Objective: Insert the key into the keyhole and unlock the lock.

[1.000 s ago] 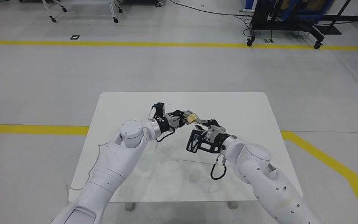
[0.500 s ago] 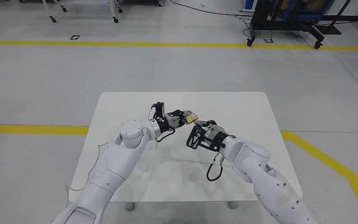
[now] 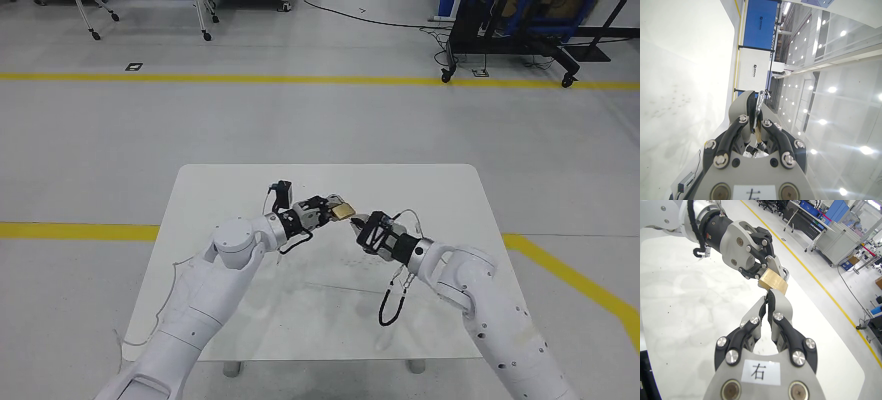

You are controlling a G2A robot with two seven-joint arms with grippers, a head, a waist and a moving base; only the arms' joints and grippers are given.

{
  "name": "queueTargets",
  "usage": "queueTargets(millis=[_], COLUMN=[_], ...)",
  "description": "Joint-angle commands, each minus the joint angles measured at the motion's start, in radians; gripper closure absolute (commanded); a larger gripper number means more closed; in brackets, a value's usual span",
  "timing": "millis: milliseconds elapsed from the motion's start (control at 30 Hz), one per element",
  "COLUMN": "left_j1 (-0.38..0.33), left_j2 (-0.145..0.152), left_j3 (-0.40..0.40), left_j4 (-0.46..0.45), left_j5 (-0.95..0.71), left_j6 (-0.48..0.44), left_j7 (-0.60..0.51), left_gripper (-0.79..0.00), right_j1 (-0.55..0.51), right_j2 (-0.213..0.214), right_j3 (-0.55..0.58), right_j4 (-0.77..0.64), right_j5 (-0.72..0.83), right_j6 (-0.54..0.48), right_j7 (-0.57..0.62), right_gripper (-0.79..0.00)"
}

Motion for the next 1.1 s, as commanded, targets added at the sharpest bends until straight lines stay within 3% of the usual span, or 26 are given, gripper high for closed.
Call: queueTargets(millis=[0,167,300,467,700,1067], left_j1=[0.001,-0.001,-0.014,-0.052,-0.123,-0.194], left_j2=[0.000,0.000,0.000,-0.004,-0.022,-0.059], left_j3=[-0.001,-0.001,0.008,0.068,0.200,0.305], left_j4=[-0.001,0.000,0.008,0.025,0.067,0.168], left_j5=[0.002,0.006,0.032,0.119,0.306,0.380], left_j6=[0.002,0.010,0.042,0.133,0.232,0.330], left_j7=[-0.001,-0.005,0.000,-0.040,-0.051,-0.068], left_gripper=[0.000,0.000,0.000,0.000,0.000,0.000], right_j1=[-0.004,-0.049,-0.125,-0.265,-0.265,-0.265], right_j2=[0.002,0.012,0.027,0.045,0.045,0.045], right_j3=[0.003,0.040,0.148,0.362,0.362,0.362], right_j4=[-0.006,-0.072,-0.118,-0.177,-0.177,-0.177], right_j5=[-0.025,-0.078,-0.076,-0.014,-0.014,-0.014], right_j6=[0.001,0.013,0.039,0.070,0.070,0.070], right_j7=[-0.001,-0.012,-0.049,-0.115,-0.115,-0.115], right_gripper=[-0.662,-0.785,-0.785,-0.785,-0.785,-0.785])
